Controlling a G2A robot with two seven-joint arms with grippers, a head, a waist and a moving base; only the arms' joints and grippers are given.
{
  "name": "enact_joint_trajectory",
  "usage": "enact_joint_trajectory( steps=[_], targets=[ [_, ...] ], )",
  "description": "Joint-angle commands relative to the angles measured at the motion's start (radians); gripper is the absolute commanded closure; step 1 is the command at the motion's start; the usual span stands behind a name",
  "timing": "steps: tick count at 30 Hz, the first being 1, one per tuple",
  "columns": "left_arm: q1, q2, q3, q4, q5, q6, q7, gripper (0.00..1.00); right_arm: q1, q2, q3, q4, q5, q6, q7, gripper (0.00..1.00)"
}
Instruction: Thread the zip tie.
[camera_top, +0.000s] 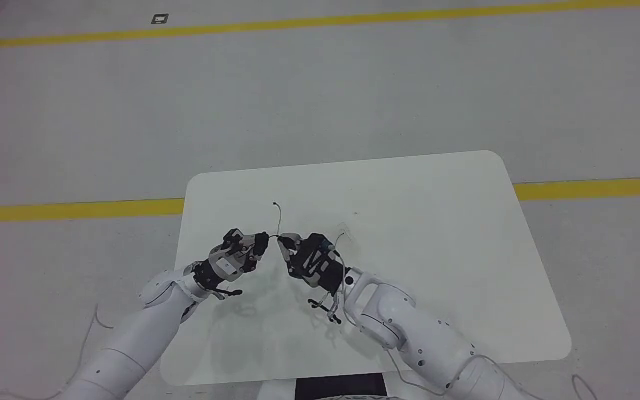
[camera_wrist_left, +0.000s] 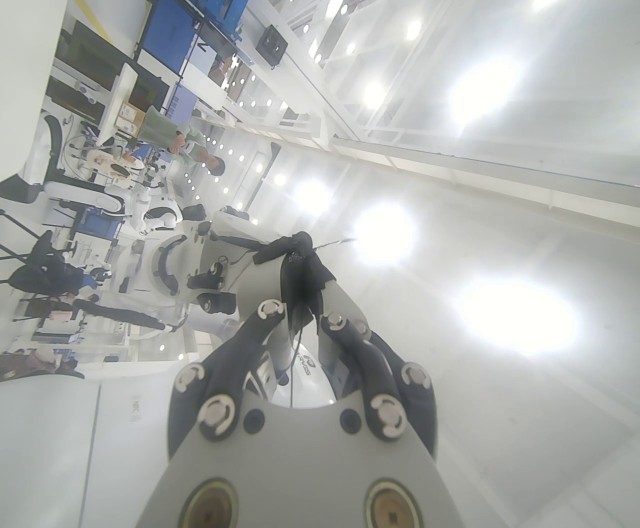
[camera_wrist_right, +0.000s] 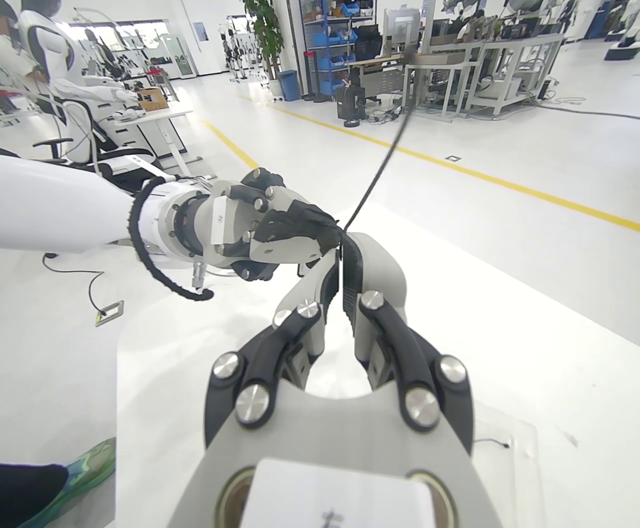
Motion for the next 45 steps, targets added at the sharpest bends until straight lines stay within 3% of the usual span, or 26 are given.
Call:
enact_joint_trajectory(
  steps=[1, 7, 11, 24, 31, 45],
  targets=[
    [0.0, 0.0, 0.0, 0.0, 0.0, 0.0, 0.0, 1.0, -0.001, -0.001, 0.002, 0.0, 0.0, -0.001, 0.001, 0.97],
    [0.0, 0.0, 0.0, 0.0, 0.0, 0.0, 0.0, 1.0, -0.003, -0.005, 0.005, -0.002, -0.004, -0.005, 0.005, 0.94],
    [0.0, 0.0, 0.0, 0.0, 0.0, 0.0, 0.0, 1.0, -0.006, -0.006, 0.006, 0.0, -0.007, -0.01, 0.006, 0.85],
    [0.0, 0.0, 0.0, 0.0, 0.0, 0.0, 0.0, 1.0, -0.015, -0.011, 0.018, -0.003, -0.016, -0.016, 0.001, 0.88],
    [0.0, 0.0, 0.0, 0.0, 0.0, 0.0, 0.0, 1.0, -0.018, -0.014, 0.023, -0.002, -0.019, -0.017, -0.003, 1.0],
    [0.0, 0.0, 0.0, 0.0, 0.0, 0.0, 0.0, 1.0, -0.027, -0.019, 0.031, 0.004, -0.034, -0.02, -0.002, 1.0]
  ],
)
